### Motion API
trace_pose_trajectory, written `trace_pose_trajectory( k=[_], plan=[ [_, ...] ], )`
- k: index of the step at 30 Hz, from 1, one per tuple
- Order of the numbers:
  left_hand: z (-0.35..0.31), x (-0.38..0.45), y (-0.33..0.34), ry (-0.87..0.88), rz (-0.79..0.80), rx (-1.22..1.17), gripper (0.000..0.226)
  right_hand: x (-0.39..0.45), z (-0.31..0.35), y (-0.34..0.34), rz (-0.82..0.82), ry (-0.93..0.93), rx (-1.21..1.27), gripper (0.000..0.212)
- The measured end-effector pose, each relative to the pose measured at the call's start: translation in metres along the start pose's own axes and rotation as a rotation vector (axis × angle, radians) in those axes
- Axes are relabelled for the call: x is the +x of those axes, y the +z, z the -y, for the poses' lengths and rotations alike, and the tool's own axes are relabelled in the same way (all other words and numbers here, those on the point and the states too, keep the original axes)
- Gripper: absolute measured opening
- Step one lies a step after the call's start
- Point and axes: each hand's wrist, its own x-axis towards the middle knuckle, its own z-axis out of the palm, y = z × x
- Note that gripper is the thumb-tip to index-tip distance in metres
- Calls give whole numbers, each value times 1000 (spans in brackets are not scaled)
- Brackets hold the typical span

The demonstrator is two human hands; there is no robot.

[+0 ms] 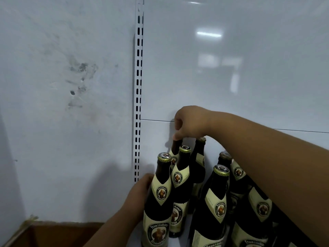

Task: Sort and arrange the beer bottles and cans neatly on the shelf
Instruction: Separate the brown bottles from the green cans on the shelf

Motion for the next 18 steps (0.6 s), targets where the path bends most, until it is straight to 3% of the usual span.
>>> trace_pose_trajectory(
  k=[2,6,8,10,12,15,18],
  plan=[
    [-1,-5,-3,7,-22,12,11,-12,1,-9,-8,-52,4,35],
    [0,-17,-4,-39,102,147,26,-34,9,-11,294,-55,24,45],
    [0,-23,-3,-53,103,150,32,-35,11,-3,361,-59,11,40],
    [2,-26,-3,-79,99,95,35,-34,11,3,343,-73,26,31],
    [4,-29,-2,-69,144,-15,13,-34,12,4,318,-79,40,26],
    [9,-31,-8,-115,186,-122,55,-35,11,5,297,-69,68,22],
    [16,-29,-8,-179,141,-164,52,-35,9,7,290,-48,114,24]
  ],
)
